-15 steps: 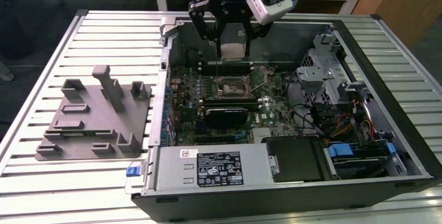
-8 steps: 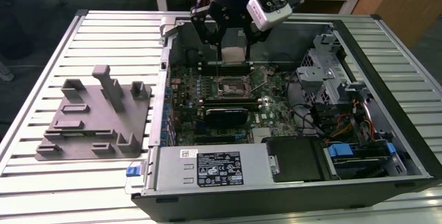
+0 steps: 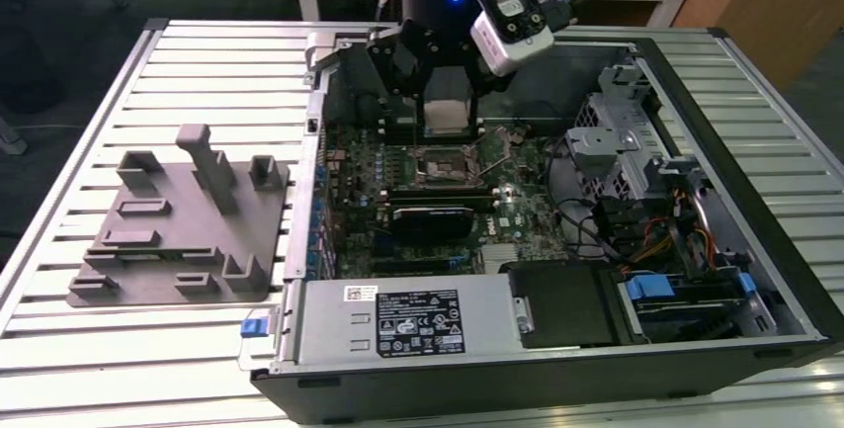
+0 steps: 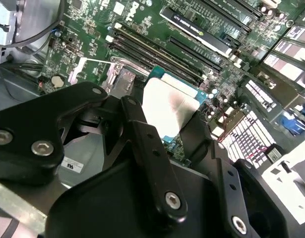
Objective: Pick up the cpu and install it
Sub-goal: 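Pick up the cpu and move it towards the insertion slot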
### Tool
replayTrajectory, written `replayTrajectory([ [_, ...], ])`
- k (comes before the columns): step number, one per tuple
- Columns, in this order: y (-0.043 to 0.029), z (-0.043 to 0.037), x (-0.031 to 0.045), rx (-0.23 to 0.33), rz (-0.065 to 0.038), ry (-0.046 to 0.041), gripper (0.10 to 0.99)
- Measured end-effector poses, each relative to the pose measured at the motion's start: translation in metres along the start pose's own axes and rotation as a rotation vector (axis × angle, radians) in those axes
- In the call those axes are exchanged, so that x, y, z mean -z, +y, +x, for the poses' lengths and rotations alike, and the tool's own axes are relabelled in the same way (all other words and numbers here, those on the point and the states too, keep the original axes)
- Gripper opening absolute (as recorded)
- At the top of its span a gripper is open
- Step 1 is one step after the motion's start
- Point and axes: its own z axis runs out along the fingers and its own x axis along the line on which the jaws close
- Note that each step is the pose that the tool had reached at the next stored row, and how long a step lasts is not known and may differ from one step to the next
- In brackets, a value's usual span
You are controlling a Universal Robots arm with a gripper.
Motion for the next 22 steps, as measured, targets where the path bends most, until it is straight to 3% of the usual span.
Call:
replayTrajectory([
  [13, -0.0003, -0.0048, -0.0277, -0.012, 0.001, 0.0051, 0.541],
  [19, 0.0005, -0.0088, -0.0401, -0.016, 0.002, 0.0276, 0.541],
  [20, 0.0010, -0.0100, -0.0433, -0.017, 0.002, 0.0360, 0.541],
  [22, 0.0015, -0.0109, -0.0462, -0.017, 0.003, 0.0448, 0.541],
])
